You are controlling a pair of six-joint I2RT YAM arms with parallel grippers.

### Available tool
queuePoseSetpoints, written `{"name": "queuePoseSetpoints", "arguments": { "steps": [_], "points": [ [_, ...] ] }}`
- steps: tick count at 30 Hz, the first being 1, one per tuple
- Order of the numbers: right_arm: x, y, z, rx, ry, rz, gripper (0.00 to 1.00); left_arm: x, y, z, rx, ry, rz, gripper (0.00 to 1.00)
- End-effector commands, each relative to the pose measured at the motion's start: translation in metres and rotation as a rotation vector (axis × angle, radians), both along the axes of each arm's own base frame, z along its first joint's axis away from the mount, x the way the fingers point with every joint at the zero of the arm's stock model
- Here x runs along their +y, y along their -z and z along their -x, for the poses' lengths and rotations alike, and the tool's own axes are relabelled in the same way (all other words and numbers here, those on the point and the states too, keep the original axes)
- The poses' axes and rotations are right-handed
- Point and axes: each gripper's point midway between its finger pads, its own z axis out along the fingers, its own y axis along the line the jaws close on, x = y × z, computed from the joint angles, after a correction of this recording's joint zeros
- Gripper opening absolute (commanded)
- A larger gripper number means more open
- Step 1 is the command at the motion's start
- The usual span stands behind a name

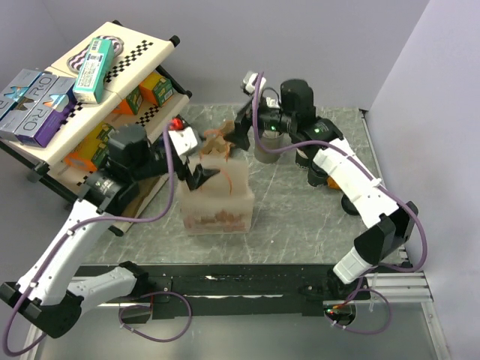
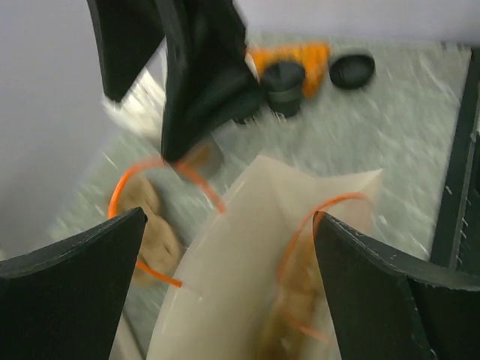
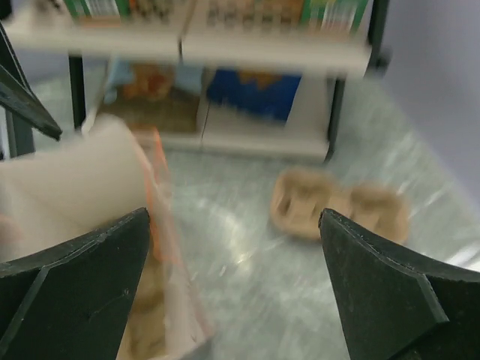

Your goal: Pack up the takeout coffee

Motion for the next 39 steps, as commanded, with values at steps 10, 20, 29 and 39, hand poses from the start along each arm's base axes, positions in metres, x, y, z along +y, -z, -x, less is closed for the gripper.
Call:
{"name": "queuePoseSetpoints", "arguments": {
  "steps": [10, 20, 29, 39],
  "points": [
    [-0.03, -0.069, 0.052, -0.122, -0.027, -0.102, 1.0, 0.027, -0.084, 0.034, -0.218, -0.026, 0.075, 0.99],
    [-0.017, -0.048, 0.068, -0.063, -0.163, -0.069, 1.0, 0.019, -0.014, 0.054, 0.007, 0.061, 0.024, 0.95],
    [-0.032, -0.061, 0.056, -0.134, -0.045, -0.068, 1.0, 0.017, -0.047, 0.032, -0.104, -0.001, 0.091, 0.86],
    [-0.064, -0.082, 0.042, -0.244, 0.095, -0.055, 1.0, 0.021, -0.154, 0.017, -0.394, -0.046, 0.155, 0.88]
  ]
}}
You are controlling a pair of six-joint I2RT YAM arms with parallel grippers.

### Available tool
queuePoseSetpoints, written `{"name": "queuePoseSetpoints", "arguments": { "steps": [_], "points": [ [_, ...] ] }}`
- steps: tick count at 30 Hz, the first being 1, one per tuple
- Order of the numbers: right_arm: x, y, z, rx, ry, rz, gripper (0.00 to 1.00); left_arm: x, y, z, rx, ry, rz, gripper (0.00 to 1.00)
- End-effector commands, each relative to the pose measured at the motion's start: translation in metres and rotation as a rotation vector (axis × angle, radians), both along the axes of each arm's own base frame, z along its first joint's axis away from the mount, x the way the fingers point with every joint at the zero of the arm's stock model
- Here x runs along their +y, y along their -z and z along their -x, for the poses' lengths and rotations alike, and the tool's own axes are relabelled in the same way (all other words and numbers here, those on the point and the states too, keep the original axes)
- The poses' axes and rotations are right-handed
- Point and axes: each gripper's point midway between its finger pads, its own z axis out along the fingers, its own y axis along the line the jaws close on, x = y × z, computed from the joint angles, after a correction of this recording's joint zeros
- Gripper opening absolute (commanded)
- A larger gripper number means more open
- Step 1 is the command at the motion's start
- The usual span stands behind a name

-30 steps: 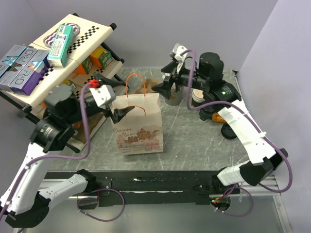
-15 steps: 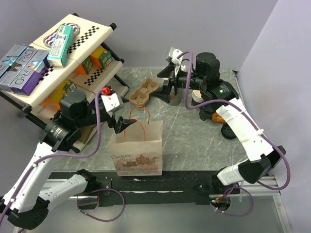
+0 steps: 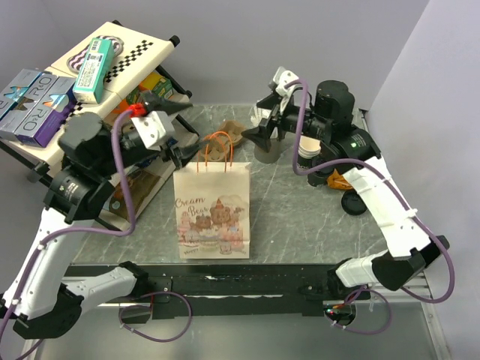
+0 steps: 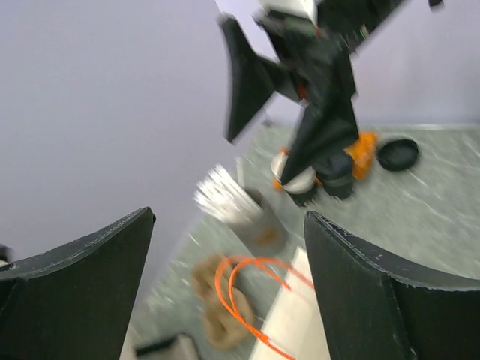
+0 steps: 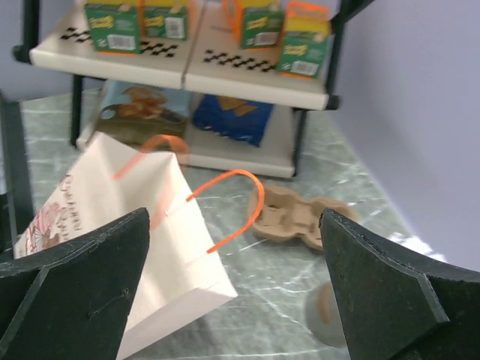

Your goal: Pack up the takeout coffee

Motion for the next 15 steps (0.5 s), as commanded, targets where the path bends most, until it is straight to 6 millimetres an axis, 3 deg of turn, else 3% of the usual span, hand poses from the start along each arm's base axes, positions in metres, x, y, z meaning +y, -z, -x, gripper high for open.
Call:
{"name": "queuePoseSetpoints", "arguments": {
  "steps": [1, 4, 6, 7, 8, 9, 11, 13, 15],
  "points": [
    [-0.022, -0.03, -0.003, -0.119, 0.081, -0.028, 1.0, 0.005, -0.054, -0.004, -0.181, -0.035, 0.044, 0.88],
    [-0.025, -0.028, -0.004, -0.084, 0.078, -0.044, 1.0, 0.004, -0.056, -0.007, -0.185, -0.037, 0.039, 0.91],
    [-0.018, -0.016, 0.0, -0.026, 0.029, -0.05, 1.0, 0.006, -0.042, -0.018, -0.125, -0.087, 0.052, 0.92],
    [-0.009, -0.003, 0.004, 0.052, -0.021, -0.068, 1.0, 0.007, -0.031, -0.025, -0.052, -0.118, 0.083, 0.93],
    [-0.002, 0.025, 0.004, 0.135, -0.051, -0.06, 0.99, 0.01, -0.019, -0.032, -0.006, -0.154, 0.096, 0.93],
    [0.004, 0.035, 0.006, 0.173, -0.084, -0.066, 0.98, 0.007, 0.013, -0.036, 0.063, -0.15, 0.073, 0.93],
    [0.016, 0.065, 0.004, 0.256, -0.123, -0.042, 0.95, 0.001, 0.051, -0.028, 0.138, -0.104, 0.044, 0.94],
    [0.023, 0.081, -0.008, 0.287, -0.128, -0.021, 0.95, -0.002, 0.069, -0.022, 0.213, -0.081, 0.042, 0.95],
    [0.027, 0.078, -0.021, 0.254, -0.132, 0.0, 0.95, 0.003, 0.083, -0.028, 0.266, -0.134, 0.046, 0.96]
  ]
}}
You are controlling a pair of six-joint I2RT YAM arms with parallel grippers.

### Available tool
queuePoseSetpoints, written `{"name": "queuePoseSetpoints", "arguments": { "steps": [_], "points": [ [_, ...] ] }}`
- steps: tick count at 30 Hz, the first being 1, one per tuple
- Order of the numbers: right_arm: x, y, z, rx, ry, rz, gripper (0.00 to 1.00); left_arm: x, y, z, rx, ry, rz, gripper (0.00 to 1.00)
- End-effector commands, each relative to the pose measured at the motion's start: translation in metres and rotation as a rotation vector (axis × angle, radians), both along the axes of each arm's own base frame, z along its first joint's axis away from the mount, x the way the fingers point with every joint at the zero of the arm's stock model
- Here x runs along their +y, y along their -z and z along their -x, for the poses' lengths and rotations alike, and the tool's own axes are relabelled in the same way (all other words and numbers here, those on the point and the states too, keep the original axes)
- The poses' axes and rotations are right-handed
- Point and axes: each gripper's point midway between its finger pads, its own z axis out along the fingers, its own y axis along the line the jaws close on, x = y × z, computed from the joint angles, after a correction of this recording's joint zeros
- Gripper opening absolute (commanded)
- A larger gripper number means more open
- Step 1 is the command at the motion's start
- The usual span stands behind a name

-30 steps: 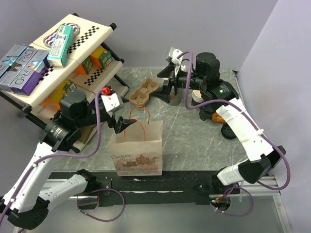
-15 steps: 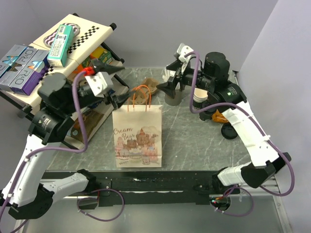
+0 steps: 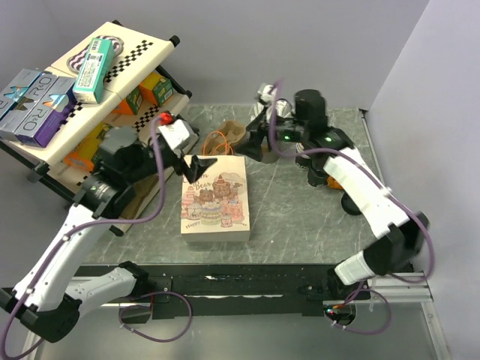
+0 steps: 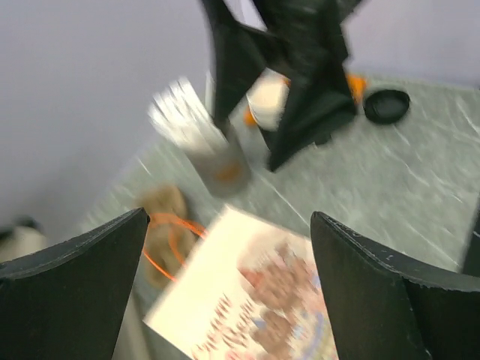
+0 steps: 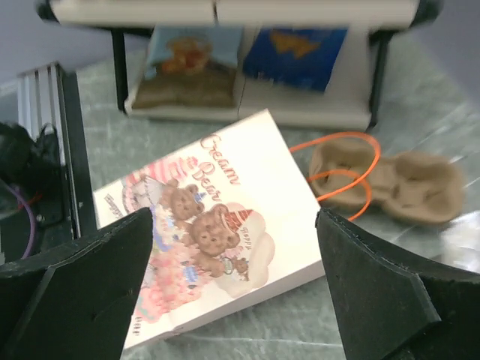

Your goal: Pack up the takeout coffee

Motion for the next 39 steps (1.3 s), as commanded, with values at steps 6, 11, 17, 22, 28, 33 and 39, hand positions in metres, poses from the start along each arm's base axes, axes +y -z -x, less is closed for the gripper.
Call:
{"name": "queuePoseSetpoints", "arguments": {
  "steps": [6, 11, 17, 22, 28, 33, 39],
  "points": [
    [0.026, 0.03, -0.038, 0.101, -0.056, 0.002, 0.91, 0.007, 0.04, -0.052, 0.225, -0.212, 0.037, 0.93],
    [0.019, 0.036, -0.04, 0.145, -0.03, -0.011, 0.89, -0.011, 0.076, -0.106, 0.385, -0.27, 0.026, 0.78],
    [-0.009, 0.024, -0.026, 0.122, 0.021, -0.028, 0.89, -0.016, 0.12, -0.162, 0.463, -0.381, -0.102, 0.71],
    [-0.035, 0.015, -0.019, 0.109, 0.079, -0.05, 0.89, -0.011, 0.16, -0.194, 0.484, -0.444, -0.264, 0.77],
    [-0.057, 0.013, -0.022, 0.098, 0.136, -0.057, 0.89, -0.003, 0.206, -0.208, 0.568, -0.469, -0.392, 0.72],
    [-0.066, 0.012, -0.025, 0.101, 0.159, -0.065, 0.89, 0.005, 0.233, -0.224, 0.602, -0.509, -0.454, 0.68],
    [-0.071, 0.016, -0.025, 0.11, 0.175, -0.07, 0.89, 0.006, 0.264, -0.243, 0.626, -0.511, -0.518, 0.69]
  ]
}}
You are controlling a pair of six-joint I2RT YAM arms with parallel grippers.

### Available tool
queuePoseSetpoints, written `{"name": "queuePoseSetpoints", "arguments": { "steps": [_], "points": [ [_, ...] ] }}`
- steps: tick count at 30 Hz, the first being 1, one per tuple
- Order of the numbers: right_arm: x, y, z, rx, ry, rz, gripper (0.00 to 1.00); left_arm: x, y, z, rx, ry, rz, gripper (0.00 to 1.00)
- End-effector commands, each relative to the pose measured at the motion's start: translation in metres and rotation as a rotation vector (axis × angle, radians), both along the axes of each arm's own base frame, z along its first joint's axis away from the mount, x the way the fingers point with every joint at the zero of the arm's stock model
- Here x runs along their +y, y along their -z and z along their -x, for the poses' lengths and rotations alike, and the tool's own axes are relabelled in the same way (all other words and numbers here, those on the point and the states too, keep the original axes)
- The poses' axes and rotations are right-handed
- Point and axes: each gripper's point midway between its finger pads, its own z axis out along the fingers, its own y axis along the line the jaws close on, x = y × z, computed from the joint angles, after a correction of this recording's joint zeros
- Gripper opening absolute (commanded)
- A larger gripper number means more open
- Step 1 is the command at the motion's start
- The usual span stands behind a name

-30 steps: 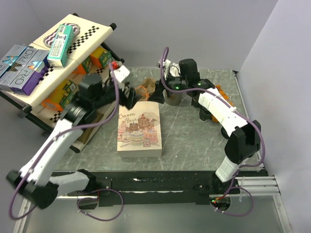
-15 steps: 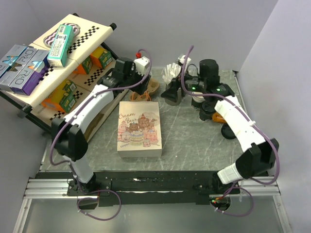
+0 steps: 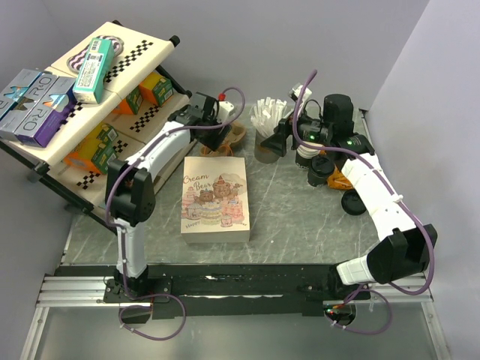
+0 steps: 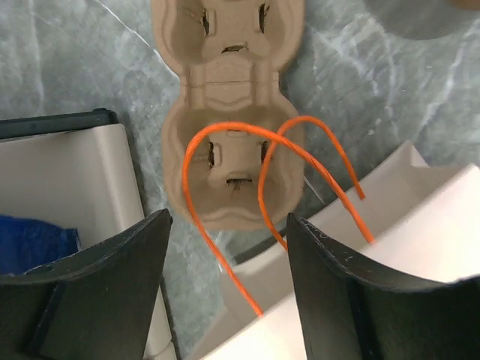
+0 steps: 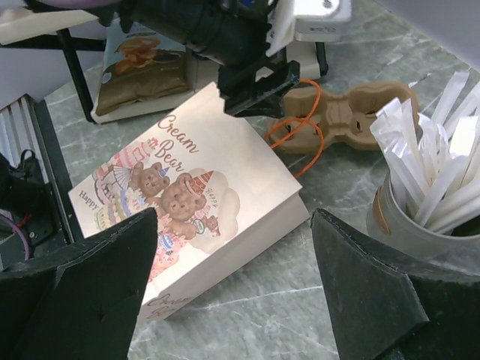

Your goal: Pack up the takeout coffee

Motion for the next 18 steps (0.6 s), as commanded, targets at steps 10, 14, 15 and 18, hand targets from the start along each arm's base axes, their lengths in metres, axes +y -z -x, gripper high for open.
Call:
{"name": "queuePoseSetpoints", "arguments": {
  "steps": [10, 14, 15, 18],
  "points": [
    [-0.006, -0.014, 0.007, -0.038, 0.001, -0.034, 0.89, 0.001, -0.022, -0.034, -0.088, 0.007, 0.013, 0.16],
    [-0.006, -0.013, 0.005, -0.049, -0.007, -0.025, 0.89, -0.011, -0.068, -0.009, -0.126, 0.074, 0.129, 0.01],
    [-0.007, -0.011, 0.004, -0.057, -0.011, -0.012, 0.88, -0.015, -0.079, -0.002, -0.147, 0.111, 0.156, 0.01],
    [-0.007, -0.012, 0.001, -0.072, -0.02, 0.006, 0.88, -0.02, -0.117, 0.033, -0.225, 0.206, 0.229, 0.01]
  ]
}}
